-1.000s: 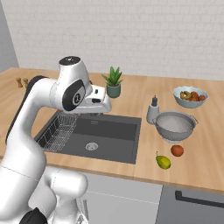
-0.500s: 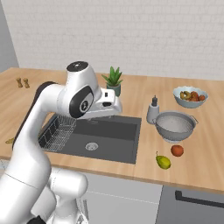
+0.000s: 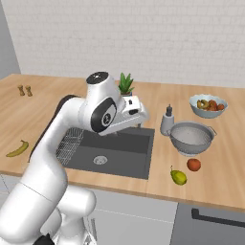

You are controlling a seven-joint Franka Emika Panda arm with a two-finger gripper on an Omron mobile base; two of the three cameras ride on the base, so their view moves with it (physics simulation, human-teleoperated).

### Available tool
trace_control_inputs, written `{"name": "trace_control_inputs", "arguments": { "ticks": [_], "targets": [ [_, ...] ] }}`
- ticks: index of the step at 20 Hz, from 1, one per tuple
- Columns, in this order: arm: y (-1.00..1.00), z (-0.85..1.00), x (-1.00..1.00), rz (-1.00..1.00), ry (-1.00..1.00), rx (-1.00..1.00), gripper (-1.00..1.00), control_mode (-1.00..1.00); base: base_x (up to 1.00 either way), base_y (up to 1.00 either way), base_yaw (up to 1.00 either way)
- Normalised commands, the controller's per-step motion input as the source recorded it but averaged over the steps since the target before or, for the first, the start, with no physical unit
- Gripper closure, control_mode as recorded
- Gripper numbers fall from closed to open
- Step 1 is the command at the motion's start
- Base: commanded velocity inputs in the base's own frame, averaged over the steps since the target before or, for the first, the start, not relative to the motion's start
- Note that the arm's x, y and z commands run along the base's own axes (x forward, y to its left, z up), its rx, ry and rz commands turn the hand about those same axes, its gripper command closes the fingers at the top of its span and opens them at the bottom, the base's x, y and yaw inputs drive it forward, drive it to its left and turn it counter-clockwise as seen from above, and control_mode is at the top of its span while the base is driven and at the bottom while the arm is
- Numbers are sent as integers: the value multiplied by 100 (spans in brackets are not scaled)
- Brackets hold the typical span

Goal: Put the colander in the sink, put the banana, pear, orange in the colander, and turn on the sink faucet and pour water over the colander.

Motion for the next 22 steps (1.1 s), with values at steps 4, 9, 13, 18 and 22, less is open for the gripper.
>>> {"name": "trace_control_inputs", "arguments": {
  "ticks": [4,9,13,18,22],
  "targets": [
    [-52,-15,42,8,4,-6,-100,-100,0,0,0],
    [-61,-18,27,10,1,0,-100,-100,0,0,0],
    [-59,-20,36,7,6,0,-100,-100,0,0,0],
    [-43,-23,50,4,12,0,-100,-100,0,0,0],
    [-26,-35,37,2,6,0,-100,-100,0,0,0]
  ]
}}
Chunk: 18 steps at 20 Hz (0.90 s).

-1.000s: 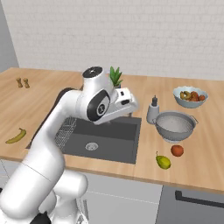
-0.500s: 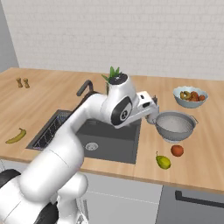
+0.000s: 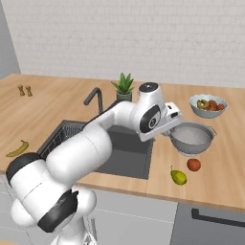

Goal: Put the colander in the sink, put the banana, pear, orange in the colander, and turn on the sink faucet and pour water over the colander.

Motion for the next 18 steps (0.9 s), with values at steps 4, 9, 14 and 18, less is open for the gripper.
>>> {"name": "trace_control_inputs", "arguments": {
  "ticks": [4,9,14,18],
  "targets": [
    [-14,-31,37,0,1,0,-100,-100,0,0,0],
    [-22,-25,40,0,0,0,-100,-100,0,0,0],
    [-22,-26,26,0,0,0,-100,-100,0,0,0],
    [-17,-27,28,0,0,0,-100,-100,0,0,0]
  ]
}}
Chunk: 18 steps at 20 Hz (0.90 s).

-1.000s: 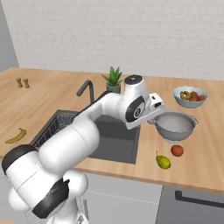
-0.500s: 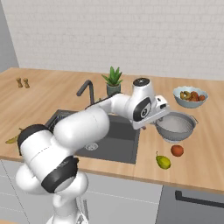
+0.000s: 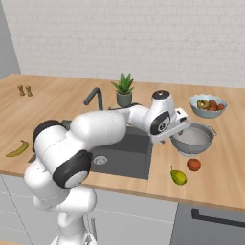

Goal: Put the colander in the sink, put the banana, pear, orange in the colander, and turn on the sink faucet and pour water over the colander.

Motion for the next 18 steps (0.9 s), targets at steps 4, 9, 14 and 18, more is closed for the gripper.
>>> {"name": "trace_control_inputs", "arguments": {
  "ticks": [4,9,14,18],
  "targets": [
    [-20,-16,23,0,0,0,-100,-100,0,0,0],
    [-15,-15,11,0,0,0,-100,-100,0,0,0],
    [-10,-14,17,0,0,0,-100,-100,0,0,0],
    [-1,-13,16,0,1,0,-100,-100,0,0,0]
  ]
}}
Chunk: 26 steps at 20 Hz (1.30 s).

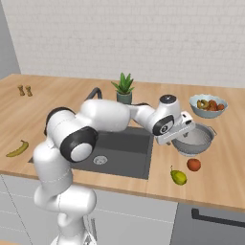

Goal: Put the colander in the sink, put the banana, pear, orange in the colander, and turn on the sink faucet and pour water over the colander.

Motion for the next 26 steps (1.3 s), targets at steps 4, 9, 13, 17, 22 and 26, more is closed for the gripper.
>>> {"name": "trace_control_inputs", "arguments": {
  "ticks": [4,9,13,17,22,26],
  "targets": [
    [-1,-20,15,0,2,0,-100,-100,0,0,0],
    [-7,-19,13,0,7,0,-100,-100,0,0,0],
    [-6,-15,16,1,4,0,-100,-100,0,0,0],
    [-8,-8,16,2,3,0,-100,-100,0,0,0],
    [-11,-5,15,5,1,0,-100,-100,0,0,0],
    [-9,-10,20,7,0,0,-100,-100,0,0,0]
  ]
}}
